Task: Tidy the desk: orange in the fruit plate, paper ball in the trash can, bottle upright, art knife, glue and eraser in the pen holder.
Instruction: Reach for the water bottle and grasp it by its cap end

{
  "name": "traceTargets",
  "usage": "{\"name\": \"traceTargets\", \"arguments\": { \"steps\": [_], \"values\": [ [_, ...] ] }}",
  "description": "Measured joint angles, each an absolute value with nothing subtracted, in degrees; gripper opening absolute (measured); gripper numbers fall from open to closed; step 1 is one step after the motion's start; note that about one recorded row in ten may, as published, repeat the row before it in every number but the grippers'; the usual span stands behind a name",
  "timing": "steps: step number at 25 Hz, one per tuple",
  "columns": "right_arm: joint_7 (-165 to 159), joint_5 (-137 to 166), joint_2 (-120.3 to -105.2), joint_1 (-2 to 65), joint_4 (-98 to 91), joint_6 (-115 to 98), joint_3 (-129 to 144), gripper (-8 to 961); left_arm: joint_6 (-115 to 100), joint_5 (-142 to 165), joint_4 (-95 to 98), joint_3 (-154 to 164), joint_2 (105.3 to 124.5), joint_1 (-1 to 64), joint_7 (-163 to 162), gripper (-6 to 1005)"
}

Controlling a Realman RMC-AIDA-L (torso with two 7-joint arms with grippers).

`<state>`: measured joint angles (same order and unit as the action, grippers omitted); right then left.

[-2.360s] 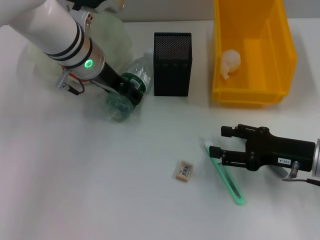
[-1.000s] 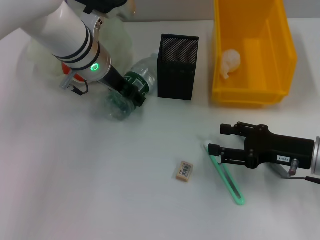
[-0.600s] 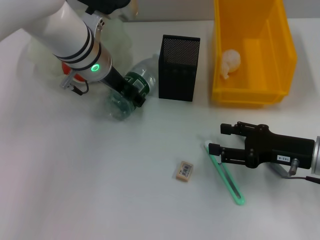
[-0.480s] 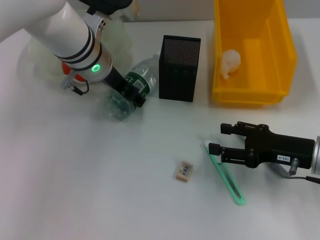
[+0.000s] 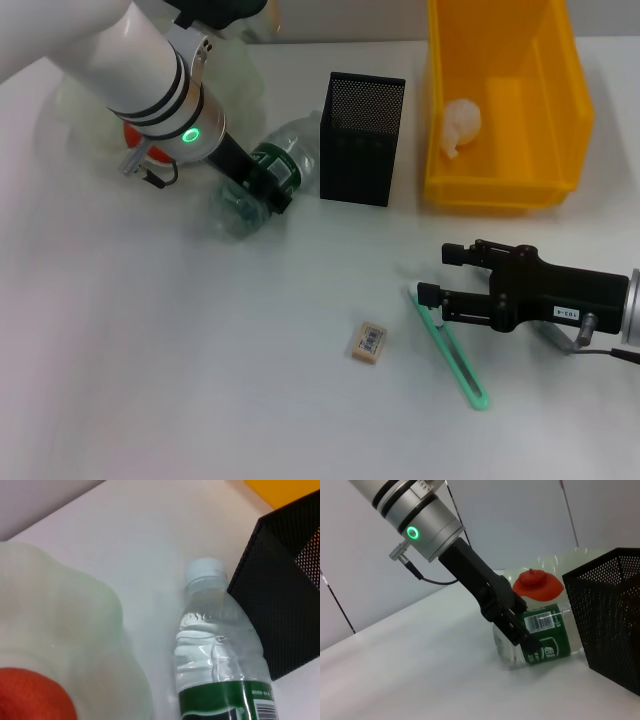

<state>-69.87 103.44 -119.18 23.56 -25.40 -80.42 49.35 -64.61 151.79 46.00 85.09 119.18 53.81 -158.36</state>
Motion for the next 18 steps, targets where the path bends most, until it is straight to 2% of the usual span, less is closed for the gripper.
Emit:
{"name": "traceTargets", "arguments": {
  "steps": [18],
  "values": [
    [-69.9, 103.4, -119.18, 24.1, -25.4, -79.7, 49.3, 774, -66.2, 152.3, 49.1, 85.1, 118.91, 52.4, -157.8, 779]
  ]
}}
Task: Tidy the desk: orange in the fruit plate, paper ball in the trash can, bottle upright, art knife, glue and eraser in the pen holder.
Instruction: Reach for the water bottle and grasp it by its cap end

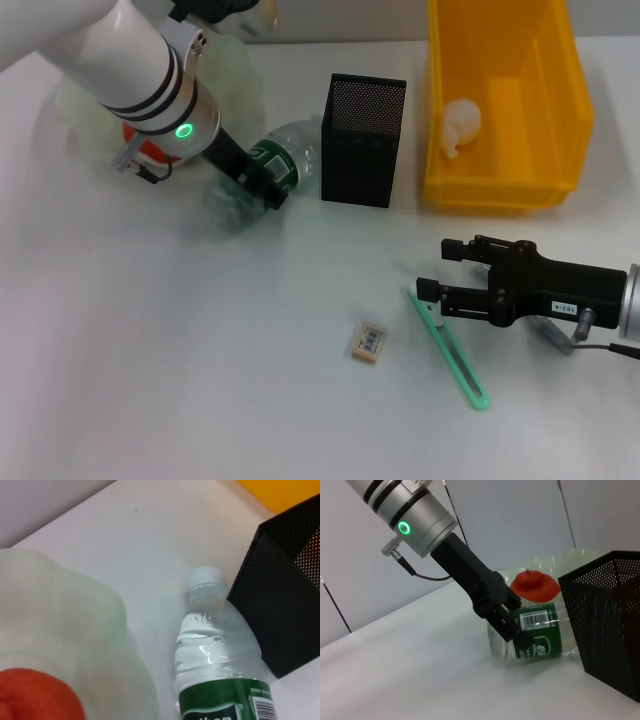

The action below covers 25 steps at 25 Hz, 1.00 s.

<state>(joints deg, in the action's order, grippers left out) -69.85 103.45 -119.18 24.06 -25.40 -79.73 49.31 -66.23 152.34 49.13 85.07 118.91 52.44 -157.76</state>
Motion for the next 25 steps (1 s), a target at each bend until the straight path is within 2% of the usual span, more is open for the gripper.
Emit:
{"name": "traceTargets", "arguments": {
  "steps": [19, 25],
  "values": [
    [-70.1, 103.4, -119.26, 25.6, -25.3, -79.7, 49.4, 773, -69.5, 155.3, 52.3, 85.0, 118.61, 48.9, -157.8, 780],
    [-70.1, 103.4, -119.34, 26.3, -25.3, -79.7, 49.6, 773, -72.8, 156.5, 58.4, 85.1, 118.69, 43.9, -157.7, 780]
  ]
}}
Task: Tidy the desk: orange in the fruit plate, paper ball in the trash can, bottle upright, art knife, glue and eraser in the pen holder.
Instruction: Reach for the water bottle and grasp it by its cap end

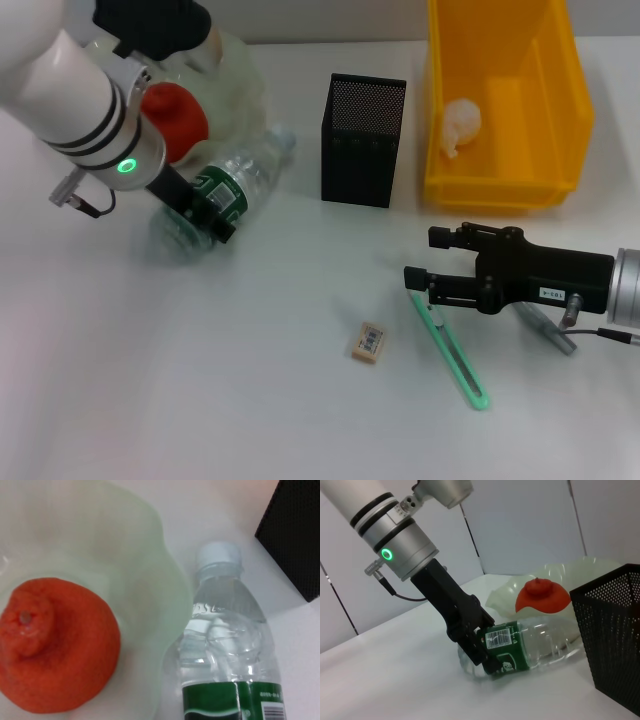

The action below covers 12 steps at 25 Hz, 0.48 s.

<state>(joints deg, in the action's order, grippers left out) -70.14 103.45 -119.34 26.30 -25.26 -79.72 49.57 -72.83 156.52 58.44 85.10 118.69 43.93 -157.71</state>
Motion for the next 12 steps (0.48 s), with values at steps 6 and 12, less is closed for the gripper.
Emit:
{"name": "traceTargets", "arguments": {
  "steps": [6, 12],
  "values": [
    [-70.1, 103.4, -119.35, 26.6, -25.2, -79.7, 49.8, 773, -74.9, 156.6, 62.0, 85.1, 118.65, 41.9, -157.7, 779],
    [-70.1, 103.4, -119.36, 26.5, -25.0, -79.7, 49.7, 774, -75.7, 157.1, 62.1, 85.3, 118.67, 41.3, -157.7, 779]
  ]
}}
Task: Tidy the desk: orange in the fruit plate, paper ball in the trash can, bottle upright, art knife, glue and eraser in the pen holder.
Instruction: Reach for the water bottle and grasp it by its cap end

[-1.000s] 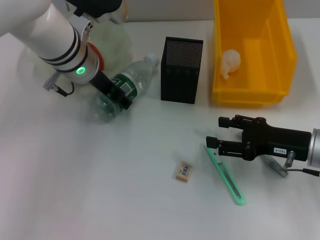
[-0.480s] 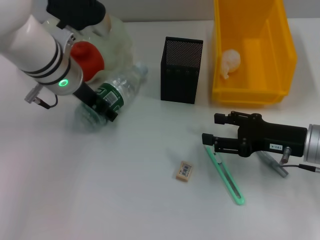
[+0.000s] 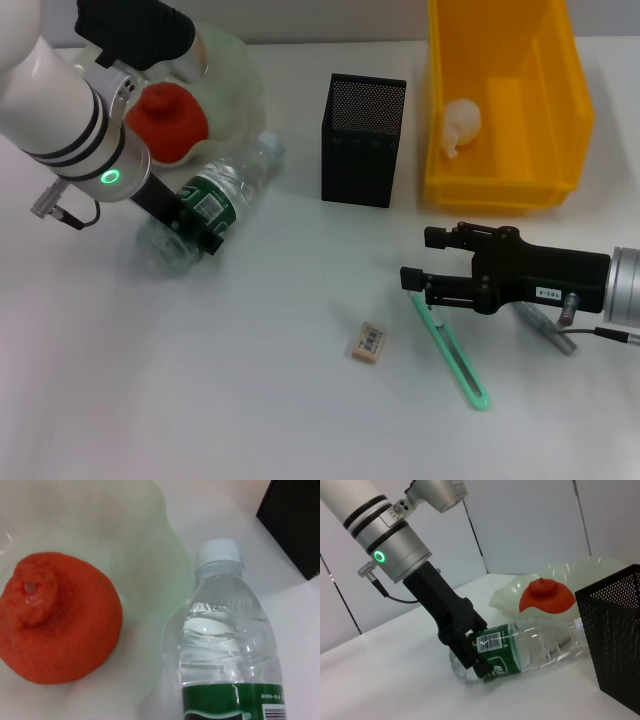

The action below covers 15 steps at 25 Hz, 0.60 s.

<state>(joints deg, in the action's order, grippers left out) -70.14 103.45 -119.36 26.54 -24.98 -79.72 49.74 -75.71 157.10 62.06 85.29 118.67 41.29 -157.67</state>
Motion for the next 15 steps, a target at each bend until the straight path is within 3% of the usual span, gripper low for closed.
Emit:
{"name": "traceTargets", "arguments": {
  "steps": [15],
  "values": [
    [-70.1, 103.4, -119.36, 26.5, -24.3, -79.7, 49.7, 774, -76.9, 159.6, 64.5, 84.8, 118.65, 38.4, -157.8, 780]
  ]
}}
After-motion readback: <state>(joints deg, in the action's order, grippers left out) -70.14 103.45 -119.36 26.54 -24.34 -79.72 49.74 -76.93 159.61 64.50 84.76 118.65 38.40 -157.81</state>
